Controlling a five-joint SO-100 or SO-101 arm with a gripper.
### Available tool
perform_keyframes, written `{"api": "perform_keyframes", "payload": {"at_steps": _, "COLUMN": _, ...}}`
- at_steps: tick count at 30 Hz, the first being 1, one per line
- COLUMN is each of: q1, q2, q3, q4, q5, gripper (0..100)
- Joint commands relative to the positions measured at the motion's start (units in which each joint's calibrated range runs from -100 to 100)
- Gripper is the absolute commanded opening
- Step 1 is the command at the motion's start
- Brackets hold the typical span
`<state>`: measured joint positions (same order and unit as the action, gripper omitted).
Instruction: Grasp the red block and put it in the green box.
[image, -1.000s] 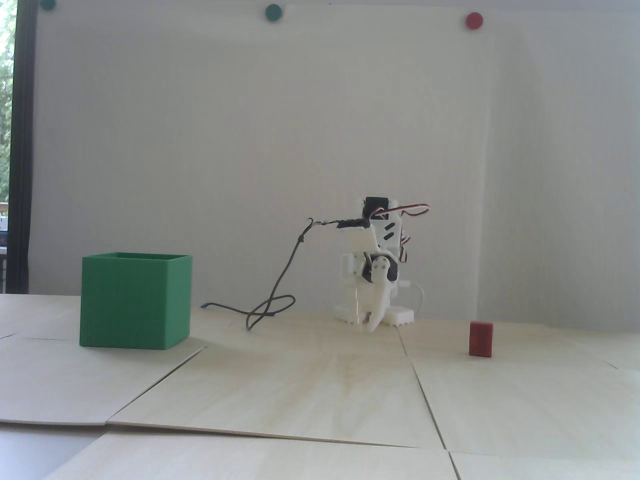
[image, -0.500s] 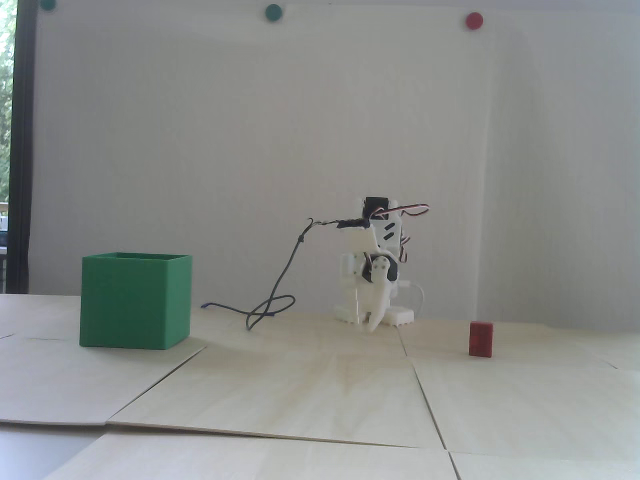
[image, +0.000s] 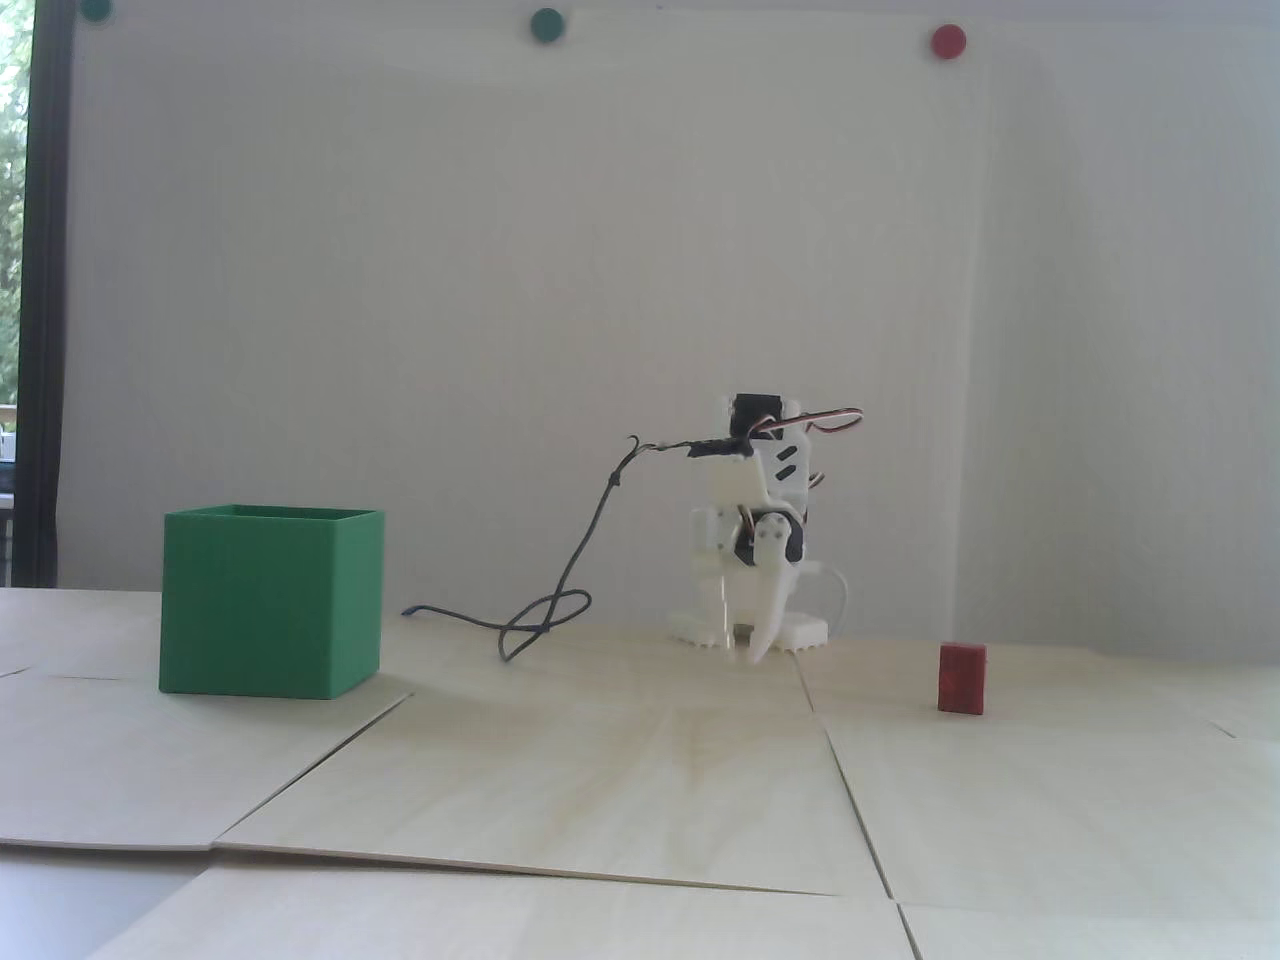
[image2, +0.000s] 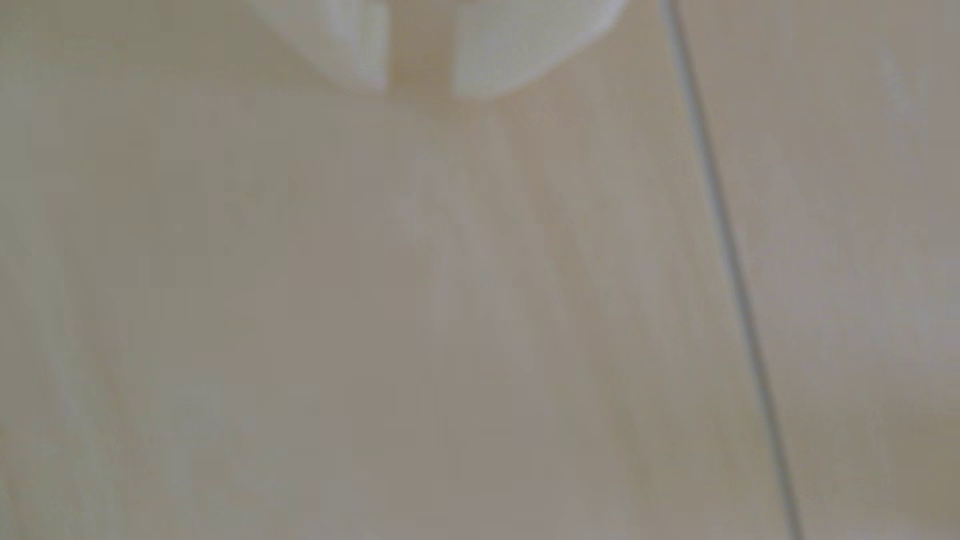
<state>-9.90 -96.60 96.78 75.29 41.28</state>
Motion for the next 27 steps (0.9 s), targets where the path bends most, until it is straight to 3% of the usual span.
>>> {"api": "perform_keyframes", "payload": {"at_steps": 1, "q1": -3.41, "q2": -0.17, "q3": -3.25, "q4": 1.69, "q5": -0.31, "gripper": 3}}
{"api": "perform_keyframes", "payload": {"at_steps": 8, "q1": -6.87, "q2": 19.57, "q3": -27.74, "q4": 1.69, "q5": -0.36, "gripper": 13}}
{"api": "perform_keyframes", "payload": {"at_steps": 19, "q1": -7.27, "q2": 64.42, "q3": -72.91, "q4": 1.69, "q5": -6.19, "gripper": 13}}
{"api": "perform_keyframes", "payload": {"at_steps": 27, "q1": -14.19, "q2": 82.5, "q3": -86.4, "q4": 1.77, "q5": -7.03, "gripper": 13}}
